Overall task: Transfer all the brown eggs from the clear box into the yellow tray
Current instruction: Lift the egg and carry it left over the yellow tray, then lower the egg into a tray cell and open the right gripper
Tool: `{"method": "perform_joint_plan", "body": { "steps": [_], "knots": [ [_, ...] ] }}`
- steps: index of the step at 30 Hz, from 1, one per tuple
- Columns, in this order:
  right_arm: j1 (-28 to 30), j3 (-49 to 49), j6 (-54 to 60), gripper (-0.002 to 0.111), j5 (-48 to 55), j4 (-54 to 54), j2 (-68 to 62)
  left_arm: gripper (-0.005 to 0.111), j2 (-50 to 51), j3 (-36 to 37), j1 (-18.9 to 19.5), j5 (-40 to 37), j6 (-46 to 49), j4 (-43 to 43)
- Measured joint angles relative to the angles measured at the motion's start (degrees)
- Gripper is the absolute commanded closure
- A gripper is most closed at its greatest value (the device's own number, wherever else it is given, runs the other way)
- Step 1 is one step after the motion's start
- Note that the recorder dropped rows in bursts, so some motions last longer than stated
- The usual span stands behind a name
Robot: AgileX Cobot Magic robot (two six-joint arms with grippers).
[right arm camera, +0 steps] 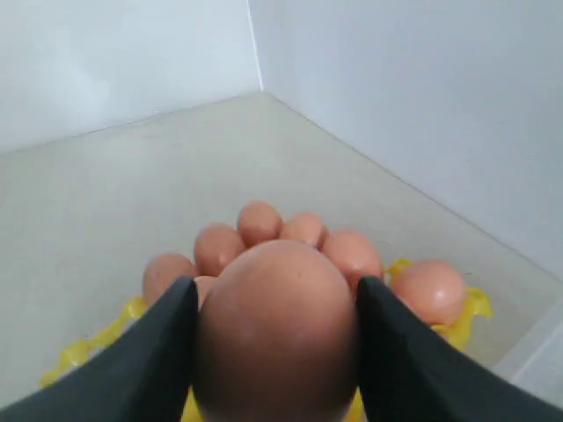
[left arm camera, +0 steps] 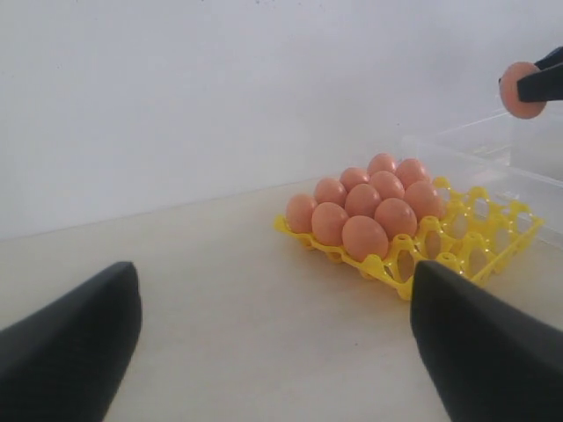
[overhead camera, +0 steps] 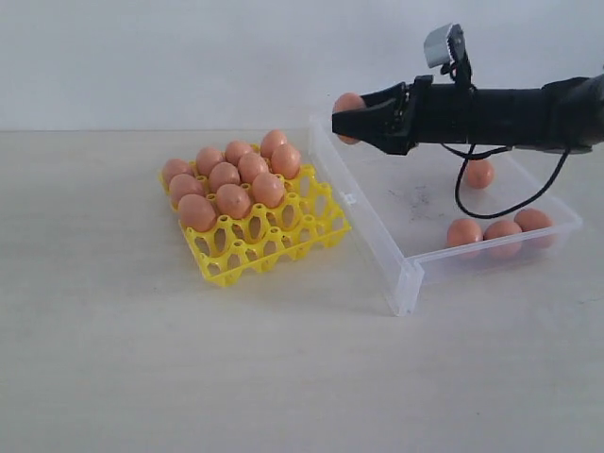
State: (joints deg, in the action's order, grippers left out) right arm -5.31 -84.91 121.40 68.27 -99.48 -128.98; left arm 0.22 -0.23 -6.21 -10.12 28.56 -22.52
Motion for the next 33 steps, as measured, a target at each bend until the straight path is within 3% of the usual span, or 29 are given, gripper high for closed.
{"method": "perform_joint_plan", "body": {
  "steps": [11,33],
  "knots": [
    [-5.73,-8.01,0.0,0.109,-4.34,0.21,-10.27,0.029,0.0,0.0,0.0,0.0,0.0,0.0],
    [-7.47,-15.27,0.25,0.109,-8.32,-1.57,-15.1,0.029,0.0,0.0,0.0,0.0,0.0,0.0]
  ]
}}
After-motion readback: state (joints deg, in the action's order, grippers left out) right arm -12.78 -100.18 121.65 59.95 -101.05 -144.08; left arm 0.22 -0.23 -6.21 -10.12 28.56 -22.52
